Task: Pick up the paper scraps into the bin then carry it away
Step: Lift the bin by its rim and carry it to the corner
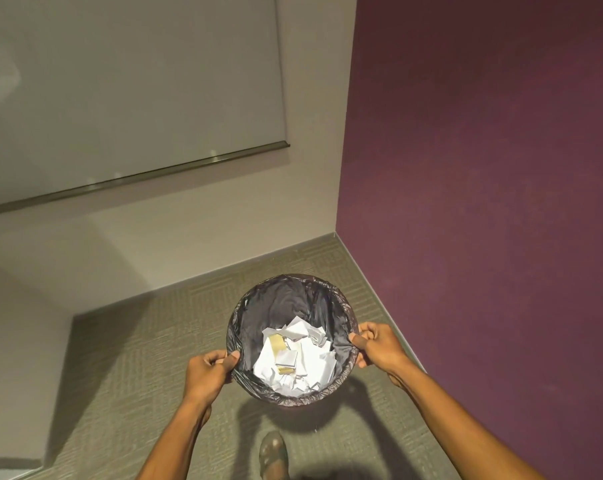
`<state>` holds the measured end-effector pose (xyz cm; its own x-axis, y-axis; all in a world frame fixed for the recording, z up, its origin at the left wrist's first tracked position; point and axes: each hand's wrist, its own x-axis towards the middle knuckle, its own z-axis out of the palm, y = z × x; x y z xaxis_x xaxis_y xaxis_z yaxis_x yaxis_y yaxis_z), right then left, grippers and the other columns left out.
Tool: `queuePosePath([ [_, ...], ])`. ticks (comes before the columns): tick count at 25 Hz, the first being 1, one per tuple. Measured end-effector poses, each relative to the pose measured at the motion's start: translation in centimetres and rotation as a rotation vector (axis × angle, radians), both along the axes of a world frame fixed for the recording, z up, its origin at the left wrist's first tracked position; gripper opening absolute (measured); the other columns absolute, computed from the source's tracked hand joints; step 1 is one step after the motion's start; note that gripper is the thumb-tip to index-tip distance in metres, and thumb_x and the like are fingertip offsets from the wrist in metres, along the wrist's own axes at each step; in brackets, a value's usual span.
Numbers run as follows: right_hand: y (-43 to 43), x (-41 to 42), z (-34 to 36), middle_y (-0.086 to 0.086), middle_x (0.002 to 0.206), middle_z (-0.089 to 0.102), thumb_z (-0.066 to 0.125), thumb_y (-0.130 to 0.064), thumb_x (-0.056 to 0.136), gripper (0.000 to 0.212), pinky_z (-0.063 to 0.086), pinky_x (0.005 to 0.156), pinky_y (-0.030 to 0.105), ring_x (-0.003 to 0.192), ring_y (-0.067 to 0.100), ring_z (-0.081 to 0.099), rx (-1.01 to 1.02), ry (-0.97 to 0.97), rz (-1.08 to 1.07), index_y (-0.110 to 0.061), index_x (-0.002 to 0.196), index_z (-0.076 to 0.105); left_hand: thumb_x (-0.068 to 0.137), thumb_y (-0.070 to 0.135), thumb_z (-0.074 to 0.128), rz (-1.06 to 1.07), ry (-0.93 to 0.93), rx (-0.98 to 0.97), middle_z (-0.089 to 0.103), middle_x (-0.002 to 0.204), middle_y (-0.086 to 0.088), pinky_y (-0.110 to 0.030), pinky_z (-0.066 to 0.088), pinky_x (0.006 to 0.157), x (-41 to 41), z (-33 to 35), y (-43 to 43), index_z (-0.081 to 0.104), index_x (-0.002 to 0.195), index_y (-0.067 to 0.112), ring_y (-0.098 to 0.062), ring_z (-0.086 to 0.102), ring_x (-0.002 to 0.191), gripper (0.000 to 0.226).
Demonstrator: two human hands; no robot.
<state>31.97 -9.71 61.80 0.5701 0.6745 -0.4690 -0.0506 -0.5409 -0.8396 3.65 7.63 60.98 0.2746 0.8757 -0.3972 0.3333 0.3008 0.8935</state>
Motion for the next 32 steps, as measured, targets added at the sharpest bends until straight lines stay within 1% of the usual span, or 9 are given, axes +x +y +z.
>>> queuePosePath([
  [5, 3.6, 2.5, -1.0, 0.007, 0.058, 0.063, 0.068, -0.012, 0.09, 0.011, 0.056, 0.055, 0.038, 0.048, 0.022, 0.061, -0.011, -0.038, -0.051, -0.001, 0.091, 0.064, 0.083, 0.007, 0.071, -0.047, -0.039, -0.026, 0.051, 0.058, -0.012, -0.033, 0.042, 0.062, 3.0, -2.0, 5.2, 0.062, 0.065, -0.011, -0.018, 0.044, 0.06, 0.027],
  [10, 7.8, 4.3, -1.0, 0.0, 0.049, 0.056, 0.065, -0.008, 0.091, 0.015, 0.053, 0.046, 0.031, 0.042, 0.016, 0.057, -0.035, -0.031, -0.105, 0.006, 0.089, 0.061, 0.082, 0.005, 0.072, -0.105, -0.052, -0.039, 0.054, 0.049, -0.006, -0.03, 0.04, 0.061, 6.2, -3.3, 10.7, 0.068, 0.065, -0.004, -0.014, 0.045, 0.053, 0.02],
  [14, 11.5, 6.0, -0.7, -0.001, 0.046, 0.056, 0.063, -0.005, 0.092, 0.011, 0.049, 0.042, 0.028, 0.039, 0.014, 0.055, -0.046, -0.025, -0.151, 0.003, 0.085, 0.061, 0.068, 0.025, 0.075, -0.177, -0.087, -0.038, 0.053, 0.047, -0.006, -0.028, 0.035, 0.058, 8.6, -2.9, 15.6, 0.066, 0.062, -0.004, -0.013, 0.043, 0.05, 0.031],
  [17, 14.2, 8.0, -0.5, 0.0, 0.046, 0.057, 0.064, -0.006, 0.092, 0.012, 0.05, 0.044, 0.03, 0.039, 0.016, 0.054, -0.061, -0.033, -0.171, 0.004, 0.085, 0.062, 0.071, 0.021, 0.074, -0.241, -0.088, -0.025, 0.046, 0.044, -0.002, -0.029, 0.03, 0.057, 11.1, -2.3, 19.2, 0.058, 0.047, 0.011, -0.012, 0.038, 0.049, 0.031],
  [19, 16.1, 9.3, -0.4, -0.001, 0.044, 0.053, 0.063, -0.003, 0.091, 0.016, 0.049, 0.042, 0.028, 0.037, 0.016, 0.053, -0.062, -0.055, -0.189, -0.001, 0.076, 0.058, 0.079, 0.012, 0.073, -0.28, -0.048, 0.038, 0.048, 0.045, -0.003, -0.029, 0.033, 0.055, 12.9, -2.1, 21.4, 0.061, 0.047, 0.011, -0.013, 0.04, 0.047, 0.035],
  [21, 17.7, 10.9, -0.3, -0.001, 0.045, 0.05, 0.063, -0.003, 0.092, 0.021, 0.047, 0.041, 0.027, 0.037, 0.017, 0.052, -0.061, -0.05, -0.206, -0.005, 0.073, 0.054, 0.081, 0.004, 0.072, -0.304, 0.013, 0.106, 0.061, 0.048, -0.004, -0.026, 0.041, 0.051, 14.6, -1.9, 23.1, 0.071, 0.055, 0.011, -0.015, 0.049, 0.044, 0.027],
  [25, 20.6, 15.0, -1.1, 0.008, 0.057, 0.054, 0.062, -0.006, 0.093, 0.012, 0.049, 0.042, 0.027, 0.041, 0.017, 0.055, -0.102, -0.034, -0.222, 0.005, 0.088, 0.061, 0.08, 0.014, 0.075, -0.332, 0.161, 0.189, 0.071, 0.056, -0.003, -0.035, 0.054, 0.058, 18.7, -2.7, 26.4, 0.078, 0.069, 0.016, -0.018, 0.063, 0.048, 0.012],
  [29, 23.5, 20.2, -1.8, 0.012, 0.061, 0.059, 0.061, -0.008, 0.093, 0.016, 0.052, 0.044, 0.028, 0.047, 0.018, 0.061, -0.113, -0.055, -0.199, -0.001, 0.079, 0.058, 0.08, 0.015, 0.076, -0.318, 0.226, 0.206, 0.068, 0.052, -0.003, -0.032, 0.051, 0.055, 23.8, -2.8, 29.0, 0.077, 0.068, 0.012, -0.019, 0.061, 0.047, 0.012],
  [32, 24.9, 24.0, -2.9, 0.01, 0.063, 0.06, 0.063, -0.004, 0.092, 0.02, 0.049, 0.042, 0.03, 0.047, 0.019, 0.062, -0.102, -0.046, -0.164, -0.003, 0.072, 0.058, 0.081, 0.013, 0.074, -0.336, 0.256, 0.208, 0.061, 0.046, -0.004, -0.032, 0.045, 0.053, 27.1, -3.3, 30.2, 0.069, 0.056, 0.006, -0.016, 0.053, 0.045, 0.026],
])
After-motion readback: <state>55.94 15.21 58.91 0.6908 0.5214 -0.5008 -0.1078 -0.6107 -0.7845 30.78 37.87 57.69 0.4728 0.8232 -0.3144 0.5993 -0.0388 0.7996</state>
